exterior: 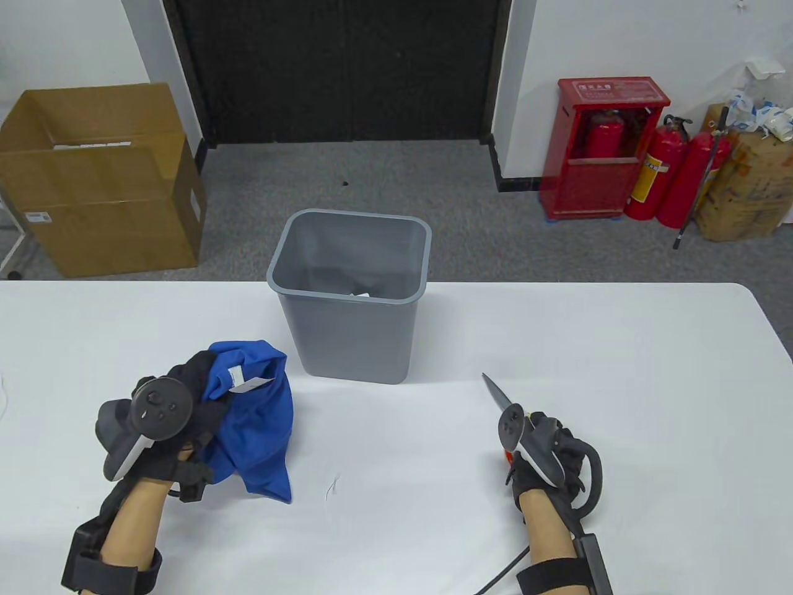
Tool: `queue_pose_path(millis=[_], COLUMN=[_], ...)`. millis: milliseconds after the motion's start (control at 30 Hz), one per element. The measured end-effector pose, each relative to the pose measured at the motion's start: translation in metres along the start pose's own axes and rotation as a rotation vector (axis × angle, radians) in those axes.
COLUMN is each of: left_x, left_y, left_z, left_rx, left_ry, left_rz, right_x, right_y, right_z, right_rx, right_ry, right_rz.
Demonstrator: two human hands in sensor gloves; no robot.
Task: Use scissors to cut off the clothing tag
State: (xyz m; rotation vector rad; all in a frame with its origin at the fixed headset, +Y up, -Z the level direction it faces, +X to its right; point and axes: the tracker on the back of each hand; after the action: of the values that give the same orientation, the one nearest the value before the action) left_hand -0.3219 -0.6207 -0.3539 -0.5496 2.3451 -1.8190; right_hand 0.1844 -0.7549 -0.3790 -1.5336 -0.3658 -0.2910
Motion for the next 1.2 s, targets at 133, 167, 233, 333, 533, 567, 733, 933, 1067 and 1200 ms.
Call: queue_pose_path(millis=[133,167,233,333,533,567,733,933,1067,1200], left_x=[0.012,0.016,0.022,0.039,0.076,0.080,0.096,0.110,0.114,0.118], left_y=[0.010,0.013,0.021,0.034,0.046,0.046,0.046,0.043,0.039,0.037], left_z=[0.002,0.003,0.006,0.018,0.058,0.064,0.093,0.117,0.118,0.100], left_rx=[0.024,0.035,0.061,0.137,0.270,0.283,0.334,0.373,0.437,0.409], left_ry=[-0.052,-0.074,-0.120,-0.262,-0.504,-0.519,-0.544,-0.490,-0.414,-0.400], left_rz=[-0.045,-0.065,-0.096,-0.174,-0.283,-0.302,-0.358,-0.386,-0.360,-0.321], right_x=[-0.008,-0.012,-0.020,-0.033,-0.053,-0.055,-0.064,-0.066,-0.060,-0.056], right_y=[-0.004,-0.006,-0.008,-0.015,-0.031,-0.034,-0.041,-0.043,-0.040,-0.037], right_z=[0.012,0.015,0.017,0.023,0.037,0.038,0.040,0.038,0.040,0.040], right_rx=[0.049,0.061,0.068,0.071,0.075,0.071,0.050,0.026,0.014,0.000], right_ry=[0.095,0.108,0.117,0.139,0.200,0.197,0.191,0.186,0.221,0.257], right_rz=[0.043,0.060,0.104,0.173,0.298,0.315,0.368,0.372,0.341,0.320])
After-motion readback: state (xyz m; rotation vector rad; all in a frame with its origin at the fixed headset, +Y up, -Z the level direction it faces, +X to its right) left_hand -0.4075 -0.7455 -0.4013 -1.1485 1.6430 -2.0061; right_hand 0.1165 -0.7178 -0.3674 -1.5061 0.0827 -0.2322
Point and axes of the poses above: the tracker on the back of each hand, its own x axis roughly to the little-finger side, its own y axis roughly from the wrist to the fingertips, z = x × y, and after that the axes turned 8 degrees about -z, right-handed
